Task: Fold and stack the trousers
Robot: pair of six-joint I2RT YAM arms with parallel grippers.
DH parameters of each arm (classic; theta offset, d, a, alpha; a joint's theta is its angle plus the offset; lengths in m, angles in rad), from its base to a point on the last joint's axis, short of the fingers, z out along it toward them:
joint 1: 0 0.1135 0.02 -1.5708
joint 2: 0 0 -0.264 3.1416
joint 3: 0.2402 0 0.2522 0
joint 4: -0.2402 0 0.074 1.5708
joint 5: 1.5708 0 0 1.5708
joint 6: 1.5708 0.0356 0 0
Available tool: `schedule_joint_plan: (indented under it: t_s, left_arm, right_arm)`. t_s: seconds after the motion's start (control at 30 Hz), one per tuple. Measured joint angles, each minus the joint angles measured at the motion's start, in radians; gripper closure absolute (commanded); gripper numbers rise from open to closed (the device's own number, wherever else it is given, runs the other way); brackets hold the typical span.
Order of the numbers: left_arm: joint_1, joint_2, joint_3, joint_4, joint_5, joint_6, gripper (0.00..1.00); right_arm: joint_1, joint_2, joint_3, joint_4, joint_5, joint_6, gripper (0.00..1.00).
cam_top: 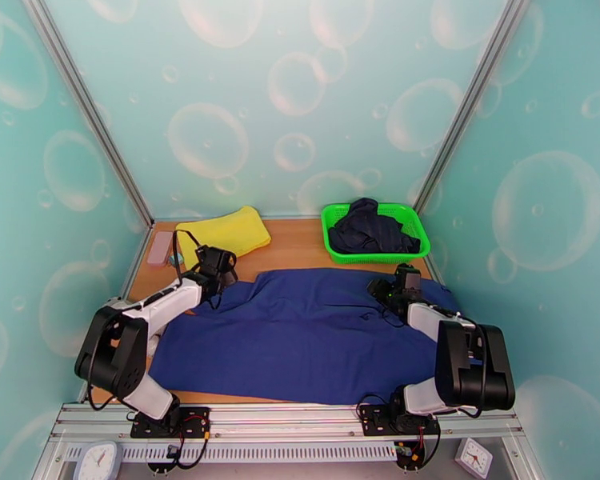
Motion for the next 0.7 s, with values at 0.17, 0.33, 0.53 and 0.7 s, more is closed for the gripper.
schedule_joint_plan:
  t_s: [0.17, 0.33, 0.53, 0.7]
  left_arm:
    - [0.086, 0.101, 0.004, -0.017, -0.016, 0.069, 0.40]
    - [0.105, 0.159, 0.066, -0.025, -0.024, 0.105, 0.40]
    - [0.119, 0.201, 0.133, -0.013, -0.031, 0.125, 0.40]
    - [0.132, 0.257, 0.166, -0.015, -0.019, 0.123, 0.48]
  right_arm:
    - [-0.005, 0.000, -0.004, 0.006, -0.010, 0.000, 0.47]
    - [-0.005, 0.000, -0.012, 0.011, -0.024, 0.000, 0.47]
    - [-0.005, 0.000, -0.013, 0.015, -0.028, 0.000, 0.47]
    - [-0.009, 0.000, -0.013, 0.017, -0.031, 0.000, 0.47]
